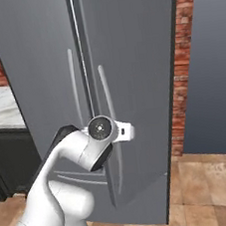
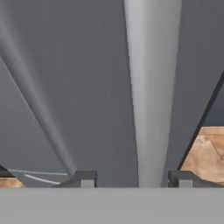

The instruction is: There is a bowl on the dining counter. Grab a lemon wedge from the fridge and place it in the bowl. Then get the liquor bottle and glass cup from the cabinet and place them next to the bowl.

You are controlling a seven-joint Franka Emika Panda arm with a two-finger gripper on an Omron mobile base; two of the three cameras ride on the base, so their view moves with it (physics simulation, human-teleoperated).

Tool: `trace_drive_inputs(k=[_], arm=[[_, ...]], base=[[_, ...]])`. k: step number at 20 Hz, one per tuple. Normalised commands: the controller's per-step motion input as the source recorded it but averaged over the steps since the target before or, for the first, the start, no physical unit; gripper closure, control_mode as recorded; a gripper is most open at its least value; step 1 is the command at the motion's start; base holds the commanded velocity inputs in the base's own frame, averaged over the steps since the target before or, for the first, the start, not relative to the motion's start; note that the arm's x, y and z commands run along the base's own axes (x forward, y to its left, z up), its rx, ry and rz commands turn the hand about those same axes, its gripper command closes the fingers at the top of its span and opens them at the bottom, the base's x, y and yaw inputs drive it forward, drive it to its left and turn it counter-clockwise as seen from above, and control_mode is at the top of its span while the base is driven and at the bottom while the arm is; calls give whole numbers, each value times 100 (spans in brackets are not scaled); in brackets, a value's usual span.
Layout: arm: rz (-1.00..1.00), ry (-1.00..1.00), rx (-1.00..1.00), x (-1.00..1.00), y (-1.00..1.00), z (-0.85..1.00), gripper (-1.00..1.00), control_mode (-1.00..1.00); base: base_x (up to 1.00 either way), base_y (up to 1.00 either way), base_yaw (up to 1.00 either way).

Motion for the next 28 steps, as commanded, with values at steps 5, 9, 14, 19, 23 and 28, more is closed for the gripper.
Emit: trace_drive_inputs(k=[5,9,14,19,23,28], arm=[[-4,0,-30,-100,16,15,-100,-100],[-3,0,-41,-100,44,30,-100,-100],[0,1,-49,-100,80,47,-100,-100],[0,0,-38,-99,28,63,-100,-100],[0,0,-44,-53,66,16,-100,-100],[3,1,-38,38,100,-5,-100,-100]], base=[[0,0,0],[0,0,0],[0,0,0],[0,0,0],[0,0,0],[0,0,0]])
